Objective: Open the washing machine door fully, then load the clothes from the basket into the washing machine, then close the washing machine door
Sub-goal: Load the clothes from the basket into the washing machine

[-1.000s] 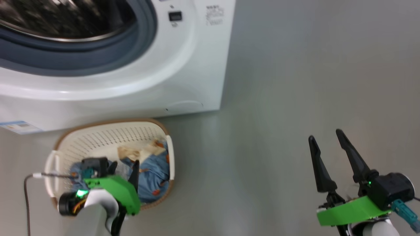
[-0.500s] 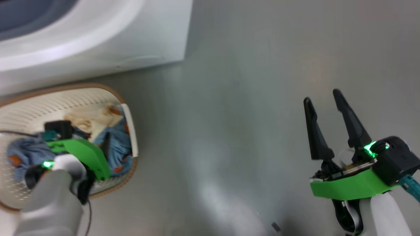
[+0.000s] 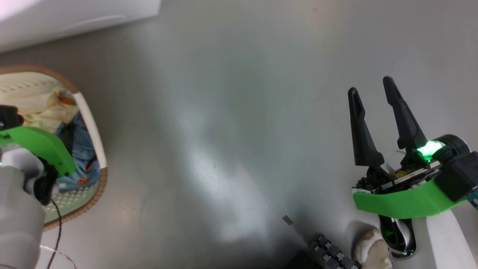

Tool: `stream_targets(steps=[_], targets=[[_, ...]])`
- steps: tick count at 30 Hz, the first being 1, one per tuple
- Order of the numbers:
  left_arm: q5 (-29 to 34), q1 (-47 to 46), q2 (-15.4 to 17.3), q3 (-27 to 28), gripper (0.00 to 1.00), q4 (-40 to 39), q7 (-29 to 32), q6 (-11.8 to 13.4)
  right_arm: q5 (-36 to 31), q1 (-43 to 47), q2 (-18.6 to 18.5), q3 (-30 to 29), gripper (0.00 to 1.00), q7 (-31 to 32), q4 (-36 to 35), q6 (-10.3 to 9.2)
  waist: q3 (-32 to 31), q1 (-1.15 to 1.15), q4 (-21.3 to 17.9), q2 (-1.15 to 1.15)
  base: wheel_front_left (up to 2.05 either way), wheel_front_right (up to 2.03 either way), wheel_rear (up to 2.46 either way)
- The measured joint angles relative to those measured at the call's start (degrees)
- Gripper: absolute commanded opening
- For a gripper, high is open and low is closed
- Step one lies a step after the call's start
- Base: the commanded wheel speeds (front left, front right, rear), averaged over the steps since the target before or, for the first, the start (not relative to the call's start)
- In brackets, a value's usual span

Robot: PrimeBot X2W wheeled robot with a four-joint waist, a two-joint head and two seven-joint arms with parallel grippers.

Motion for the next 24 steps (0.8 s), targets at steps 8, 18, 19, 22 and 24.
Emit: stream_targets(steps=[8,18,19,22,24], targets=[[-0.6,-2.5,1.2,-0.3,0.47,2.9,0.0,0.0,0.4,-0.8,0.0,0.2,1.00,0.0,-0.5,0.01,4.4,0.00,-2.2,0.00,0.00,0.00,0.00],[-0.8,-3.3,0.8,-0.8,0.00,5.3,-1.7,0.0,0.4,-0.8,0.1,0.1,1.00,0.0,-0.5,0.01,4.6,0.00,-2.2,0.00,0.00,0.00,0.00],[-0.8,-3.3,0.6,-0.8,0.00,5.4,-2.0,0.0,0.4,-0.8,0.1,0.0,1.00,0.0,-0.5,0.01,4.5,0.00,-2.0,0.00,0.00,0.00,0.00],[-0.8,-3.3,0.0,-0.8,0.00,5.6,-4.1,0.0,0.3,-0.8,0.1,-0.1,1.00,0.0,-0.5,0.01,3.9,0.00,-1.6,0.00,0.00,0.00,0.00],[-0.8,-3.3,-0.2,-1.0,0.00,5.6,-6.4,0.0,0.3,-0.8,0.1,-0.2,1.00,0.0,-0.4,0.01,3.4,0.00,-1.2,0.00,0.00,0.00,0.00]])
